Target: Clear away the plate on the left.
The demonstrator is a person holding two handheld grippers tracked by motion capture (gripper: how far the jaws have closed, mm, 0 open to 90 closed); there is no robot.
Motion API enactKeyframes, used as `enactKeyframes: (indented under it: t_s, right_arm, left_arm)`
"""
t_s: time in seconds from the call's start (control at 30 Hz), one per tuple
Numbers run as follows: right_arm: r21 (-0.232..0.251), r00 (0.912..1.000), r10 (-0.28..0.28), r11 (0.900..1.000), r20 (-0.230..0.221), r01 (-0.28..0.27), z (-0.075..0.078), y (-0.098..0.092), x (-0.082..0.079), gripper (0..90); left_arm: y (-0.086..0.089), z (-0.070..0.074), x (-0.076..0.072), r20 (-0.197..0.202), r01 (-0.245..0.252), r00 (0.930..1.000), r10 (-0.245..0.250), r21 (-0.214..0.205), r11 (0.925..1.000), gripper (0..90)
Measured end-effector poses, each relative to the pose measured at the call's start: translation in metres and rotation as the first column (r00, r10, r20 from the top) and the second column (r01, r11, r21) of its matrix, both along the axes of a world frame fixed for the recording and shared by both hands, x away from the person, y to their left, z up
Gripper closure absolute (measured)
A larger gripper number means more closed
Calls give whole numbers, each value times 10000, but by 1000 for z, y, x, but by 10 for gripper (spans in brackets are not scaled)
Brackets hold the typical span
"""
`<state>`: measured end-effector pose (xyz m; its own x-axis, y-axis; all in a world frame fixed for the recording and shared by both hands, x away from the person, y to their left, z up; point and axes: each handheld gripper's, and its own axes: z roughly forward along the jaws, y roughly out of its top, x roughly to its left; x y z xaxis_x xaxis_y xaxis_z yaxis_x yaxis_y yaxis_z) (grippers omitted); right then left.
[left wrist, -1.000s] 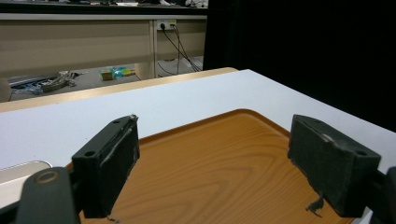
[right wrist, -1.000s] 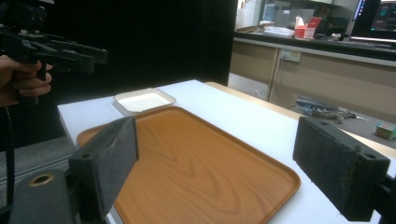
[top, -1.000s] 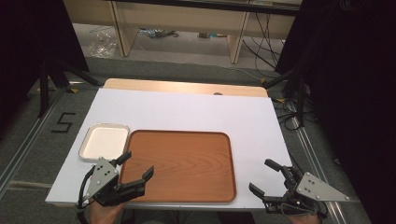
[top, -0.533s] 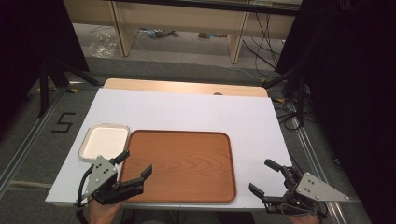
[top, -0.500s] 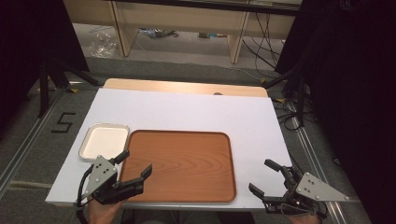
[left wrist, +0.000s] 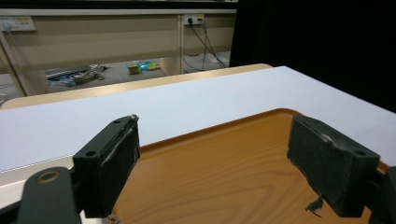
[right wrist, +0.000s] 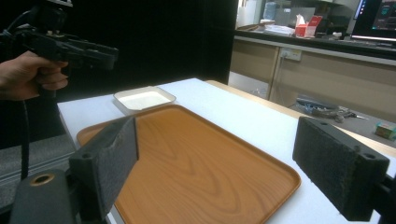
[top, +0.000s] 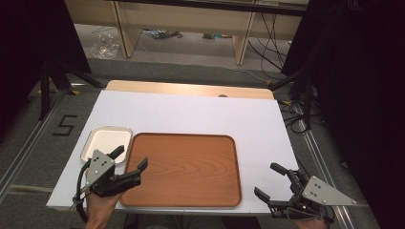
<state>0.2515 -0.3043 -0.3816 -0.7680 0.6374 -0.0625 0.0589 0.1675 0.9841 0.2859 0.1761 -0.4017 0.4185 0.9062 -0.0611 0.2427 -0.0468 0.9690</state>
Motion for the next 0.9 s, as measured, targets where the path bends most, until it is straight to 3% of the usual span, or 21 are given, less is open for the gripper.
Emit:
enactKeyframes:
  t_s: [0.07, 0.1, 0.13, 0.2, 0.3, 0.4, 0.53, 0.57, 0.63, 0.67, 0.7, 0.73, 0.9]
  right_arm:
    - [189, 9998, -46, 9998, -168, 49, 0, 1, -2, 152]
    - [144, 9999, -123, 9998, 99, 122, 0, 1, 0, 152]
    - [123, 10000, -49, 9999, 47, 48, -1, 1, 1, 152]
    - [137, 10000, -47, 9999, -32, 48, -1, 1, -1, 152]
    - [112, 10000, -90, 9999, 35, 90, -1, 1, 1, 152]
    - [-10, 10000, -42, 10000, -16, 42, 0, 0, 0, 152]
    - [120, 10000, -46, 9999, 54, 46, -1, 1, 0, 152]
    - [37, 9995, 76, 10000, -291, -75, 0, 1, -2, 152]
    - [163, 9997, -31, 9999, -229, 35, -1, 2, -1, 152]
    - [110, 10000, -33, 9999, 41, 32, -1, 1, 0, 152]
    - [112, 10000, -53, 9999, 18, 53, -1, 1, 0, 153]
    - [37, 9995, 65, 10000, -319, -64, 0, 1, -2, 152]
    - [102, 10000, -57, 9999, 59, 56, -1, 1, 0, 152]
  left_arm:
    - [4, -1, 5, -6, -172, 9999, 172, 154, 9997, 166]
    - [5, -1, 7, 21, -266, 9996, 266, 176, 9995, 166]
    - [7, -1, 9, 55, -345, 9994, 344, 66, 9994, 170]
    - [8, 1, 10, 88, -304, 9995, 306, -163, 9994, 171]
    - [6, 4, 12, 257, -273, 9993, 273, -25, 9996, 171]
    - [6, 4, 13, 154, -178, 9997, 182, -249, 9995, 168]
    - [8, 4, 18, 159, -313, 9994, 315, -101, 9995, 168]
    - [9, 4, 19, 164, -352, 9992, 354, -116, 9993, 168]
    - [13, 4, 23, 185, -493, 9986, 495, -104, 9987, 169]
    - [16, 5, 25, 178, -589, 9981, 590, -94, 9982, 170]
    - [18, 5, 27, 144, -664, 9977, 667, -182, 9976, 170]
    - [20, 5, 28, 124, -710, 9974, 712, -163, 9973, 170]
    - [26, 3, 35, 58, -970, 9953, 970, 17, 9953, 169]
